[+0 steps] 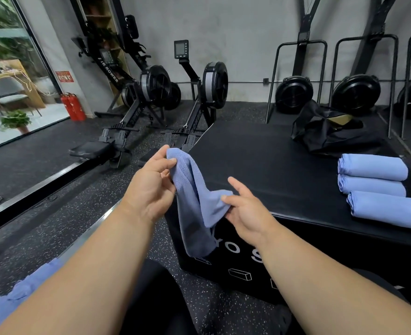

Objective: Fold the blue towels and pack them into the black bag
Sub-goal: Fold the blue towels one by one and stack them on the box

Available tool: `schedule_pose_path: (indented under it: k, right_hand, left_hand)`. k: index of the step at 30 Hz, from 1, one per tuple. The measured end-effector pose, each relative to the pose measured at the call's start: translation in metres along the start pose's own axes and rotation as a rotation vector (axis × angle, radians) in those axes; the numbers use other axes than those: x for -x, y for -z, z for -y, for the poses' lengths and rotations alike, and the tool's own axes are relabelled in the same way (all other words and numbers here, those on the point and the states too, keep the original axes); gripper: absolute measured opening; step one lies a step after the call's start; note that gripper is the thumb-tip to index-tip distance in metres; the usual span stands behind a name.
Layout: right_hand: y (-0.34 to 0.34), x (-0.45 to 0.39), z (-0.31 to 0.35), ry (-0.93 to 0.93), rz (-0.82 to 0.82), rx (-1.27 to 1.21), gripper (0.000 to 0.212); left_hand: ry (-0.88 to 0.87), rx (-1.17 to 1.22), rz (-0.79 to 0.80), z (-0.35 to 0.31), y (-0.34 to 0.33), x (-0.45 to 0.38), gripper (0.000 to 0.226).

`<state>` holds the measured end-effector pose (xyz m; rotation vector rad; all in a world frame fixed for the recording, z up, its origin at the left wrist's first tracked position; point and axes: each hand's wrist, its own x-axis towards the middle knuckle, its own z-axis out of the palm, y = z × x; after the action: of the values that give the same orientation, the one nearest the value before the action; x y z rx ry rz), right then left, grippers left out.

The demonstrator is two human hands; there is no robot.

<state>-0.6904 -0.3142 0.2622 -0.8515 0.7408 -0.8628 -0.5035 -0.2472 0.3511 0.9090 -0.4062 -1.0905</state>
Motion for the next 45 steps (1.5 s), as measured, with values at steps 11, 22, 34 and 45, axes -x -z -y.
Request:
schedule_pose_path:
  k: [11, 22, 34, 45]
  right_hand:
    - [0.003, 0.003, 0.057, 0.251, 0.014, 0.201, 0.076]
    - [0.007, 0.010, 0.069, 0.296, -0.057, 0.304, 0.079]
    - [-0.002, 0.020, 0.077, 0.292, 0.020, 0.313, 0.071]
    - [-0.023, 0.037, 0.078, 0.006, 0.475, 0.051, 0.072]
  left_hand:
    - [0.066, -0.186, 0.002, -0.012, 0.010, 0.007, 0.044]
    - [0.304, -0.556, 0.177, -0.013, 0.036, 0.011, 0.080]
    - [0.296, -0.615, 0.148, 0.024, 0.035, 0.029, 0.065]
    - [-0.078, -0.651, 0.233, 0.070, -0.008, 0.039, 0.104]
